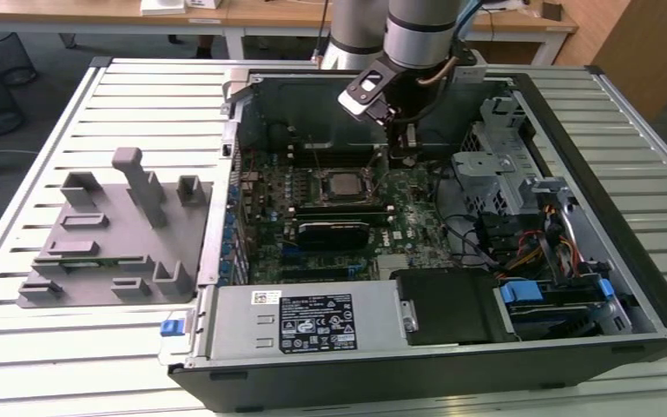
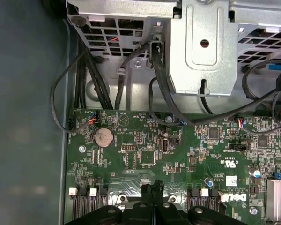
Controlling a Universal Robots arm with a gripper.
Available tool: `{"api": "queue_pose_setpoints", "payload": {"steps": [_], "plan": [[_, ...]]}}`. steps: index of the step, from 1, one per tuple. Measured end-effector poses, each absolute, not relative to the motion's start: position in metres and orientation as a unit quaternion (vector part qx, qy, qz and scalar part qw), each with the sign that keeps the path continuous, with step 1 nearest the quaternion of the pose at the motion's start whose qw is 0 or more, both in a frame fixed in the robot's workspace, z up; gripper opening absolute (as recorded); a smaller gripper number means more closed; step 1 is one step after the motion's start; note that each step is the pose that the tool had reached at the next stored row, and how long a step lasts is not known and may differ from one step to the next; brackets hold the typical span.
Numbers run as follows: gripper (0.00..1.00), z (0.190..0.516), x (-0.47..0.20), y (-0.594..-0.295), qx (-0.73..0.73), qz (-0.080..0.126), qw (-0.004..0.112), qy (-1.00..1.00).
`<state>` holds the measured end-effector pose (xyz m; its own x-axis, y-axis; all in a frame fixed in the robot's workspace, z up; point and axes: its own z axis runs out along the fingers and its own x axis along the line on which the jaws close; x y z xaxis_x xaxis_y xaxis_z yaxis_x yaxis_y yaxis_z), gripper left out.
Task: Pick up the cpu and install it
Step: 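Close the cpu cover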
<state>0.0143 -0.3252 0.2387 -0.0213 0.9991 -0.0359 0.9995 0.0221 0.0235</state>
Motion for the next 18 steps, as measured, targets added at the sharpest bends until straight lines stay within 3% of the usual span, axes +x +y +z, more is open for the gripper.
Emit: {"api": "queue_pose_setpoints", "payload": {"steps": [18], "plan": [[0.11, 0.238, 0.001, -0.325, 0.699, -0.004, 0.021, 0.715]]}}
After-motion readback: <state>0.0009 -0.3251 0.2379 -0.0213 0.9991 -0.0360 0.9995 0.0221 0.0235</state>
